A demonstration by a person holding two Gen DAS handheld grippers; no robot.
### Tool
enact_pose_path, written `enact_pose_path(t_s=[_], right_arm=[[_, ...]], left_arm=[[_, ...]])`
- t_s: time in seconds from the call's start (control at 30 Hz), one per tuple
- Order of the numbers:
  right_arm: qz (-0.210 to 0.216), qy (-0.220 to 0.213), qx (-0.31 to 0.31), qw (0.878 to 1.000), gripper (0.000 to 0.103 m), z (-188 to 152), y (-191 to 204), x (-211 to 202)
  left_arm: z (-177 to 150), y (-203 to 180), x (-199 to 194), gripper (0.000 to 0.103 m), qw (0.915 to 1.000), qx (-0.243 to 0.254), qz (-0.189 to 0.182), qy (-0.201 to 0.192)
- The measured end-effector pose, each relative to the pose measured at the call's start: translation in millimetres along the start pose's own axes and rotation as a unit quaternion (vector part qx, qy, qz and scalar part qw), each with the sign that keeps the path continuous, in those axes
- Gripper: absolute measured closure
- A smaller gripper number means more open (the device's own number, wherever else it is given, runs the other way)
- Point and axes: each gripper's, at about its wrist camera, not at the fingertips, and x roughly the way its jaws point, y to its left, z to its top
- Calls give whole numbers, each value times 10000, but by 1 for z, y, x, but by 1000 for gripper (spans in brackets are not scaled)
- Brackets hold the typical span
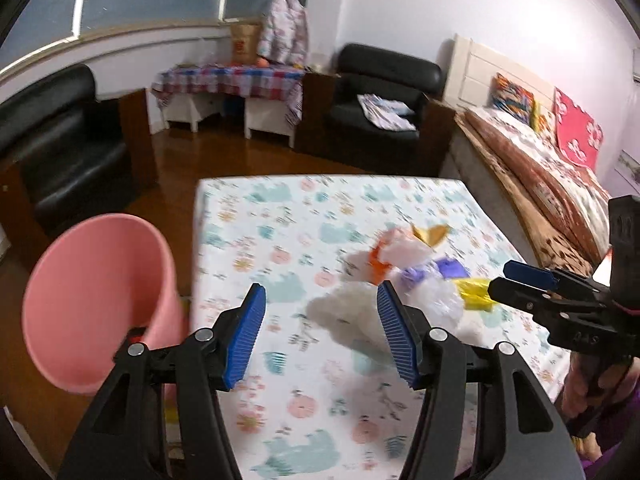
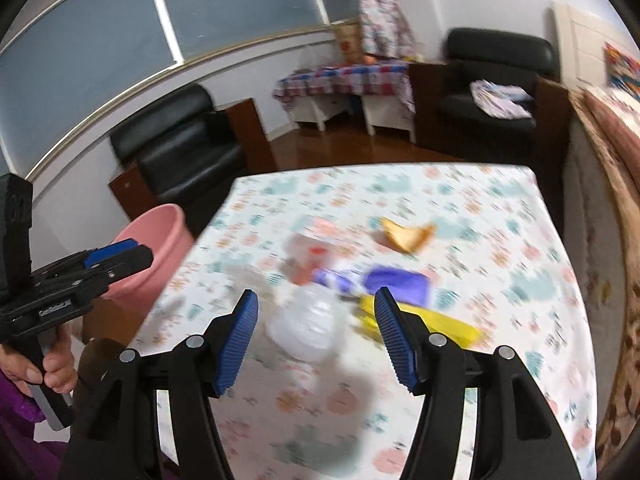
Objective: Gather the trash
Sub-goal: 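Grasp the bubble wrap with the left tool while the right tool grasps clear plastic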
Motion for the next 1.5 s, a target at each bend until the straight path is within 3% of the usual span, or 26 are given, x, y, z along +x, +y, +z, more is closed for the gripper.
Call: enact_pose_path(t_s=[0.13, 0.33, 0.57, 0.63, 0.73, 1.17, 1.23, 1.27, 1.37, 1.5], right_arm=[[123, 68, 231, 9996, 43, -10, -15, -2], [326, 168, 190, 9991, 43, -15, -10, 6], [494, 276, 234, 9981, 43, -18, -9, 16], [534, 298, 225, 9979, 43, -19, -8, 19], [613, 334, 209, 9973, 43, -19, -4, 24], [382, 588, 196, 9973, 43, -15, 1, 62], [357, 707, 223, 9966, 56, -15, 1, 69], [357, 794, 210, 9960, 69, -15, 2, 72], [317, 808, 110, 9962, 84, -16, 7, 73], [298, 734, -37, 9969, 89, -13, 15, 65]], left_arm=[[0, -14, 19, 44, 9992, -99, -229, 310], [-5, -40, 52, 45, 9970, -73, -206, 745], [-19, -41, 80, 71, 9923, -144, -138, 1222], [-20, -41, 79, 74, 9934, -112, -152, 1132], [-19, -42, 75, 90, 9945, -41, -162, 1035], [-15, -40, 53, 94, 9974, 34, -245, 677], [-14, -38, 49, 94, 9980, 49, -220, 594], [-13, -37, 47, 94, 9982, 47, -213, 550], [-12, -32, 40, 94, 9988, 47, -189, 455], [-8, -21, 29, 94, 9996, -5, -131, 258]])
